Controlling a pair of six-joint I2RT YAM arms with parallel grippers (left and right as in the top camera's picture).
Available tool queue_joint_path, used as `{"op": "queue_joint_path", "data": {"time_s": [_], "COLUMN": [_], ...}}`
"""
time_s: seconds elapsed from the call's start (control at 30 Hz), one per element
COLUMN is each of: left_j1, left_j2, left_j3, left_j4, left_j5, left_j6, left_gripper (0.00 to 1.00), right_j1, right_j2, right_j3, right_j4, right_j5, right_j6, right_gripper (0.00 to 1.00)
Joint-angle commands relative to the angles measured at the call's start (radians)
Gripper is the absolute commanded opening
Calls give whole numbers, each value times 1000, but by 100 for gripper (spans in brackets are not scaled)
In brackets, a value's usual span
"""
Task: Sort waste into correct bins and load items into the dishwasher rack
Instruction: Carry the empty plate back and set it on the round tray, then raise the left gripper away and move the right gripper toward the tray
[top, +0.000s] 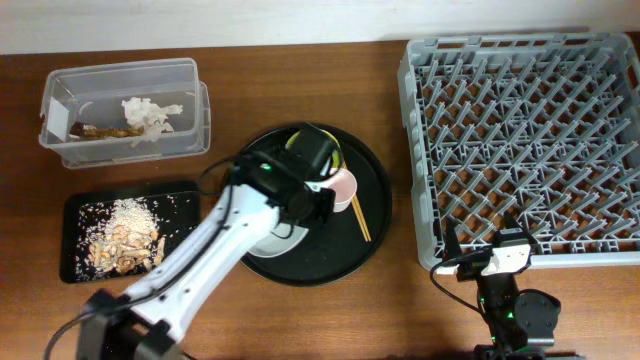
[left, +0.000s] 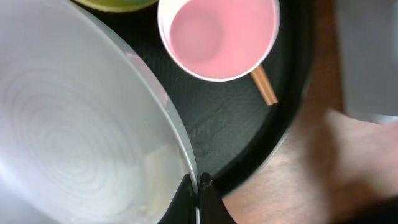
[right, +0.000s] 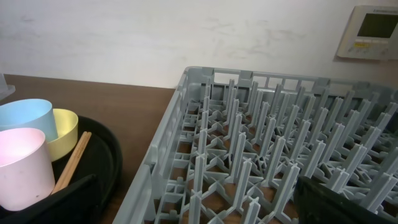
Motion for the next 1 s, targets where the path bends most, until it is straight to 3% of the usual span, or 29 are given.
{"op": "queue_joint_path", "data": {"time_s": [0.0,0.1,0.2,0.27,0.33,0.53,0.67,0.73,0.77,0.8,0.97], "left_j1": [-35,-37,-37,-37,-37,-24,30,79,115,156,422], "left_j2": [90,151,171,173,173,158,120,100,89,77,10], "left_j3": [-8,-8,-8,-8,-6,86,261,343,382,415,460], "left_j4": [-2,-2,-2,1,11,-37,-177,-245,-278,-304,-349], "left_j5": [-113,-112,-113,-113,-113,-128,-268,-315,-331,-344,-343], "left_j6": [-76,-76,-76,-76,-76,-64,-65,-66,-66,-66,-148], "left_gripper": [0,4,24,46,57,59,61,68,87,99,99], "right_j1": [6,6,6,6,6,6,6,6,6,6,6], "right_j2": [-6,-6,-6,-6,-6,-6,-6,-6,-6,-6,-6], "right_j3": [-9,-9,-9,-9,-9,-9,-9,-9,-9,-9,-9], "right_j4": [0,0,0,0,0,0,0,0,0,0,0], "right_j5": [5,5,5,5,5,5,5,5,5,5,5], "right_j6": [-7,-7,-7,-7,-7,-7,-7,-7,-7,-7,-7], "right_gripper": [98,98,98,98,98,98,98,98,98,98,99]}}
